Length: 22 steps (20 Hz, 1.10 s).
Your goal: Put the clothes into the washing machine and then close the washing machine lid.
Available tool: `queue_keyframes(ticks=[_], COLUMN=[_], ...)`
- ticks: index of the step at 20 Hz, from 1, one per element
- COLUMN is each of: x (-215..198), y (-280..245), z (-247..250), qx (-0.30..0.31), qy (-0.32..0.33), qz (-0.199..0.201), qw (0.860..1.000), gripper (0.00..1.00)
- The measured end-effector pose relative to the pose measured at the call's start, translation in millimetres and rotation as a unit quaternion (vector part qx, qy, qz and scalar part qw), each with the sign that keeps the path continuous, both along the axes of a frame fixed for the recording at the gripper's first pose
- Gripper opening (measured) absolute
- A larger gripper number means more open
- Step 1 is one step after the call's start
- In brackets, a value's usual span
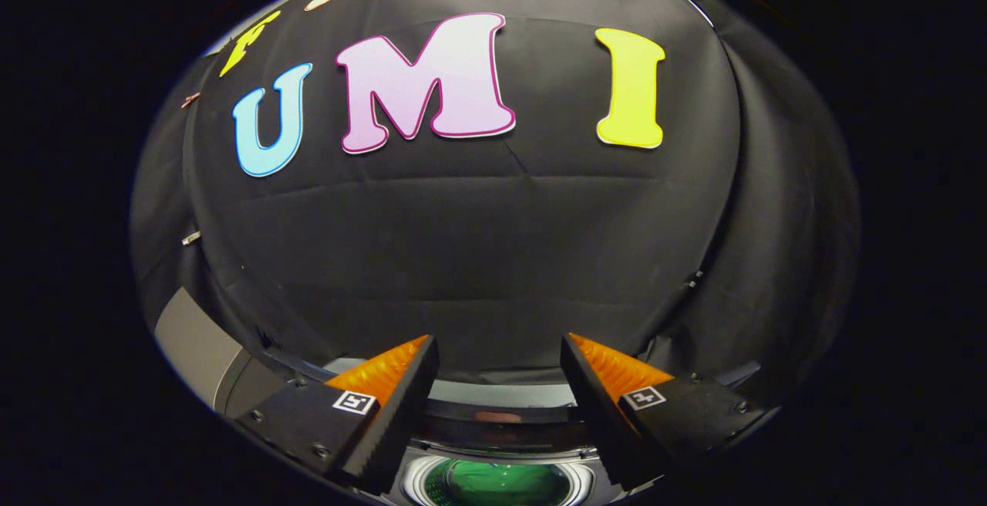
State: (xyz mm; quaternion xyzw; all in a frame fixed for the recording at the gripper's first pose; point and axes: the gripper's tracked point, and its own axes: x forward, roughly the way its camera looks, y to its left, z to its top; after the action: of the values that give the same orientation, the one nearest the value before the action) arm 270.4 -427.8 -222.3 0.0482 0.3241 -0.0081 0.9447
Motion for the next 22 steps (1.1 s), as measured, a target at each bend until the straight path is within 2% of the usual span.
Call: queue_keyframes(ticks=[6,22], x=[-6,-87], y=[1,4], z=[4,19], qx=[-0.006,-0.033], qy=[0.010,0.012], qz=[-0.003,-0.024], qw=[1.000,0.999], gripper=[0.99,1.00])
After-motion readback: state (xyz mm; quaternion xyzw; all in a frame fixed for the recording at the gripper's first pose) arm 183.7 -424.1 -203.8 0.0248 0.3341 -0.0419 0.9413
